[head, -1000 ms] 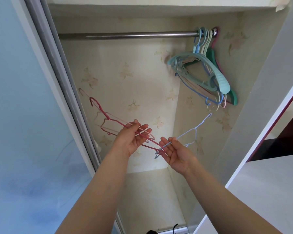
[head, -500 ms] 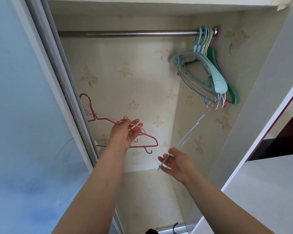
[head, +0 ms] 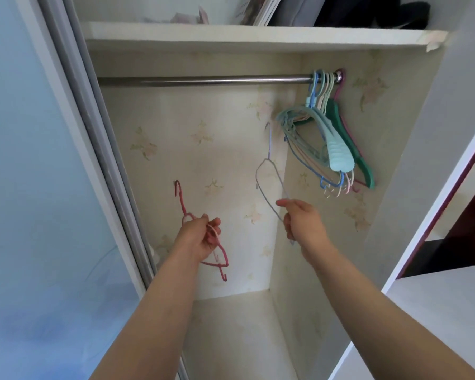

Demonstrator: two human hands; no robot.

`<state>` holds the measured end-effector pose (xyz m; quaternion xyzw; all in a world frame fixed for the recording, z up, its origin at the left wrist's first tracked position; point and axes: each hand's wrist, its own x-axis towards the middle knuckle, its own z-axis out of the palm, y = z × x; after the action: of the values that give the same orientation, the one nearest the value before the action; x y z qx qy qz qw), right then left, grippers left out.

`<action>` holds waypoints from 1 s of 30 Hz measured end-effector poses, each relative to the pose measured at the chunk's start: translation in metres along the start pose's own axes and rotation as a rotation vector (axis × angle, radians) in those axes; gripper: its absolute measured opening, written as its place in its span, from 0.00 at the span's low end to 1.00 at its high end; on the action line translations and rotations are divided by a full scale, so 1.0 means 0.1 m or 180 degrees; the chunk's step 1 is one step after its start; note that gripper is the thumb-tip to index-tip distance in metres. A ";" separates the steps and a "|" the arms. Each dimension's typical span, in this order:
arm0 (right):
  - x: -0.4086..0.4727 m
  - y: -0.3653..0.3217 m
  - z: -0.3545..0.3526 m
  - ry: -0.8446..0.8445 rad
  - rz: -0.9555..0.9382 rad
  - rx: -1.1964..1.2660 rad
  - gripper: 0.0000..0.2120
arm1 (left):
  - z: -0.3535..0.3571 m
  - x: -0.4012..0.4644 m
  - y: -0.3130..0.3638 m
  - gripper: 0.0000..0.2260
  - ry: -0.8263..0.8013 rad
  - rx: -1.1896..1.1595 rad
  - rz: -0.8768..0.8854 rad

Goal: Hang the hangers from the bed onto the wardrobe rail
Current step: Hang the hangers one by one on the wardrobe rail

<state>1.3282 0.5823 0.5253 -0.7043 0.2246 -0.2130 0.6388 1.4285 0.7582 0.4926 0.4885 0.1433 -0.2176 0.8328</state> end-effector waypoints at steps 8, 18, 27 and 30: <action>0.33 -0.55 -0.15 0.0188 -0.0488 0.0206 0.12 | 0.19 -0.14 0.12 0.03 -0.0411 0.0216 0.0174; 0.69 -0.77 -0.33 0.0374 -0.0188 0.0225 0.12 | 0.28 -0.28 0.13 0.12 -0.0657 0.0504 0.0472; 0.76 -0.35 -0.48 0.1289 -0.0361 -0.0174 0.13 | 0.36 -0.38 0.09 0.12 -0.0731 0.0363 0.0606; 0.47 -0.11 -0.34 0.1937 -0.0690 -0.0398 0.06 | 0.42 -0.39 0.01 0.11 -0.0754 0.0333 0.0660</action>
<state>1.3470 0.5279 0.5400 -0.6660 0.3415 -0.4663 0.4715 1.3962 0.7309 0.5317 0.5143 -0.0186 -0.1937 0.8353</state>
